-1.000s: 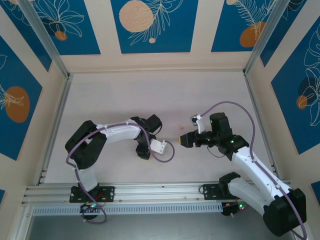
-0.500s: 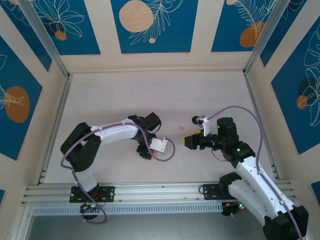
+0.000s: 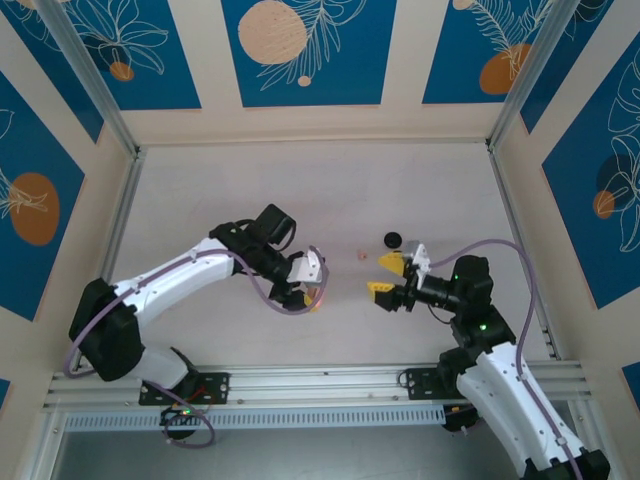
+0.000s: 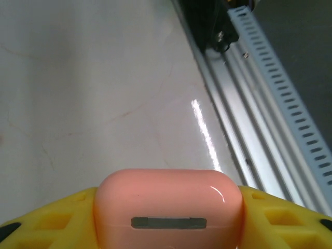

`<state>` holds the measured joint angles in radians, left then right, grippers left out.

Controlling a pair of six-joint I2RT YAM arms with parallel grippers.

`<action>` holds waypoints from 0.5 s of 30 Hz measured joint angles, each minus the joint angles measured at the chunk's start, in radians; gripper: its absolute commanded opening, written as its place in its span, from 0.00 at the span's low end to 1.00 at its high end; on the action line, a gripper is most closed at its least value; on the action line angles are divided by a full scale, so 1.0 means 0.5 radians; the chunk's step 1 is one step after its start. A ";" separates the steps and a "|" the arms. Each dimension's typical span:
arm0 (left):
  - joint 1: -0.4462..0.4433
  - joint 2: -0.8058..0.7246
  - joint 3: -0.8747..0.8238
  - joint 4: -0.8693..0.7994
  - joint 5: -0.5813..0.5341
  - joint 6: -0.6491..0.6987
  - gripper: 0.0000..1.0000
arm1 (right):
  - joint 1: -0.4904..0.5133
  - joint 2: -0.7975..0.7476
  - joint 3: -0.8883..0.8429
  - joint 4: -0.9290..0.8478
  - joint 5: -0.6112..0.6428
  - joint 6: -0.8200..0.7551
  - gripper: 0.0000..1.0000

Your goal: Insert the wireless bluetooth earbuds into the charging case

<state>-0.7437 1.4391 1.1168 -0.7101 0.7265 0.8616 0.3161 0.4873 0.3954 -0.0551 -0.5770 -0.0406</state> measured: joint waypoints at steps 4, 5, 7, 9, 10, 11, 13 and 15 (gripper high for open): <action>0.010 -0.066 -0.031 0.037 0.120 -0.054 0.49 | 0.255 0.124 0.301 -0.321 0.011 -0.730 0.60; 0.012 -0.076 -0.037 0.042 0.143 -0.069 0.49 | 0.317 0.182 0.391 -0.404 0.031 -0.909 0.59; 0.014 -0.090 -0.040 0.045 0.172 -0.088 0.49 | 0.436 0.304 0.535 -0.523 0.092 -1.221 0.58; 0.014 -0.101 -0.040 0.046 0.190 -0.093 0.49 | 0.570 0.424 0.627 -0.600 0.195 -1.498 0.57; 0.014 -0.108 -0.040 0.046 0.199 -0.098 0.49 | 0.641 0.488 0.661 -0.635 0.253 -1.631 0.56; 0.014 -0.112 -0.040 0.045 0.204 -0.100 0.49 | 0.710 0.555 0.690 -0.673 0.314 -1.762 0.55; 0.014 -0.115 -0.040 0.045 0.217 -0.105 0.49 | 0.809 0.680 0.730 -0.728 0.410 -1.978 0.54; 0.014 -0.115 -0.040 0.044 0.217 -0.105 0.49 | 0.870 0.773 0.746 -0.761 0.488 -2.162 0.54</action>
<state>-0.7368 1.3815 1.0966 -0.6880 0.8352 0.8093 0.7509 0.8738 0.7685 -0.4355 -0.3328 -1.1217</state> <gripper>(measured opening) 0.543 0.540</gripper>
